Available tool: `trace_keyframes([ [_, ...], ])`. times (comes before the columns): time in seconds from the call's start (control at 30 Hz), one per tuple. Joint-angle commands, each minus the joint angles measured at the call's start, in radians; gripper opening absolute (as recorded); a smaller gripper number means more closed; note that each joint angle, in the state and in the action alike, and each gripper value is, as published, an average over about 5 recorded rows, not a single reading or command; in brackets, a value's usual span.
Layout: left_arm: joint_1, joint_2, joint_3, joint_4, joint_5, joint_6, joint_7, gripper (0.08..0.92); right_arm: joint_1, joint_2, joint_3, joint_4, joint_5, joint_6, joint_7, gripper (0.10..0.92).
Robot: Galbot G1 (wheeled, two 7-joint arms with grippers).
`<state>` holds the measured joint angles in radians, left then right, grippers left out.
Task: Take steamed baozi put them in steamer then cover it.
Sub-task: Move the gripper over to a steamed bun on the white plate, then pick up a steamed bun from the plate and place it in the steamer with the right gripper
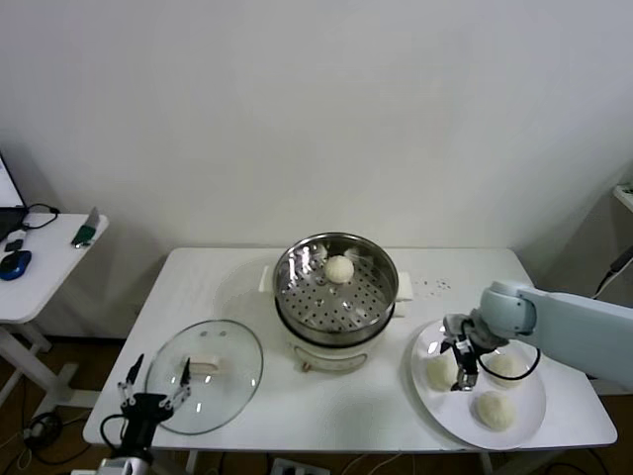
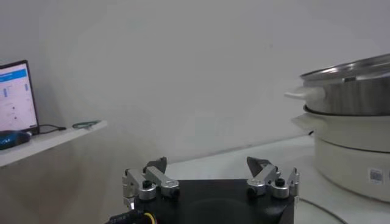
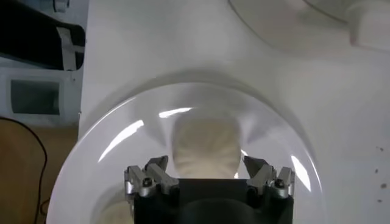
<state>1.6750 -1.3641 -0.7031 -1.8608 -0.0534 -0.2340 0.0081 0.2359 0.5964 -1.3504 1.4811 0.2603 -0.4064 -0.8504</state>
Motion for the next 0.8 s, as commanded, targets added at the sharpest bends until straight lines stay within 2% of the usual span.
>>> trace_keyframes([
  [0.03,0.001,0.001,-0.001,0.003,0.0,-0.005,0.0,0.823,-0.041,0.016,0.026,-0.025,-0.029,0.001,-0.013,0.814],
  [0.33,0.001,0.0,0.001,0.001,0.006,-0.004,0.0,0.823,-0.04,0.021,0.036,-0.044,-0.037,0.009,-0.029,0.632],
  [0.6,0.0,-0.001,0.003,0.003,0.007,-0.005,-0.001,0.823,0.009,-0.01,0.047,-0.034,0.013,-0.002,-0.027,0.621],
  [0.8,-0.001,-0.004,0.008,0.003,0.01,-0.003,-0.002,0.823,0.203,-0.034,-0.025,-0.018,0.125,-0.011,-0.03,0.626],
])
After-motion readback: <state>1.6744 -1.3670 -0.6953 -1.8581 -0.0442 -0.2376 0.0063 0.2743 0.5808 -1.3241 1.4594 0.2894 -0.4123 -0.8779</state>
